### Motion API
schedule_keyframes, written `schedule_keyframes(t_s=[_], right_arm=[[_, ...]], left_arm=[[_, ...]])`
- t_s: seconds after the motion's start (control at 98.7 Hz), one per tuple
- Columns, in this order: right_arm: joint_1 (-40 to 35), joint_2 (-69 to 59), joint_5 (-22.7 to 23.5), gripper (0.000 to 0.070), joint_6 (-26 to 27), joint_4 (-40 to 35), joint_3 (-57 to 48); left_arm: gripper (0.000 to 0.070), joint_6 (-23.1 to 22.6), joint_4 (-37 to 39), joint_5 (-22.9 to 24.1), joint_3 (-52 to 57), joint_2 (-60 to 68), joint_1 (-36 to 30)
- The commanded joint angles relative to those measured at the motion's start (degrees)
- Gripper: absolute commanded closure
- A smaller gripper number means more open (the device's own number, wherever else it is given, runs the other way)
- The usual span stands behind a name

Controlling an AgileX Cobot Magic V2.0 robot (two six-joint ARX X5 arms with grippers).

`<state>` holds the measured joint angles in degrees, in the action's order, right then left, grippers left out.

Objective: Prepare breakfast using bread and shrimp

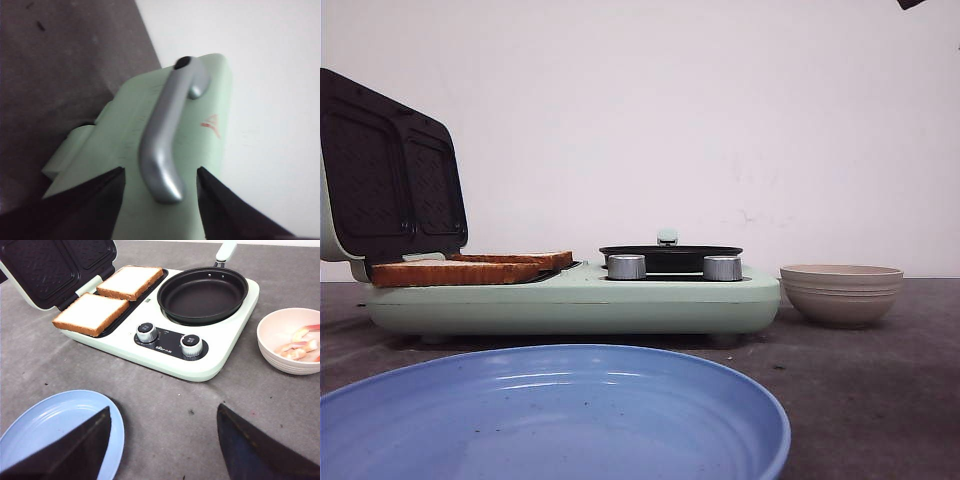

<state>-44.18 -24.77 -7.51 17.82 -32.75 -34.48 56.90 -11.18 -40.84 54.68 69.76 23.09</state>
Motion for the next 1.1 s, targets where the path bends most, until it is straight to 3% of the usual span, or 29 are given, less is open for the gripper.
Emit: schedule_keyframes(t_s=[0.0,0.811,1.095], right_arm=[[-0.46,-0.20,0.00,0.0289,-0.20,0.55,-0.33],[-0.46,-0.17,-0.02,0.0290,1.14,0.52,-0.33],[-0.46,-0.17,-0.02,0.0290,1.36,0.50,-0.33]], left_arm=[[0.0455,-1.62,1.07,-0.24,0.66,1.51,-0.17],[0.0455,-1.77,7.37,0.92,0.66,5.68,-2.93],[0.0455,0.66,10.62,0.42,0.66,7.85,-5.01]])
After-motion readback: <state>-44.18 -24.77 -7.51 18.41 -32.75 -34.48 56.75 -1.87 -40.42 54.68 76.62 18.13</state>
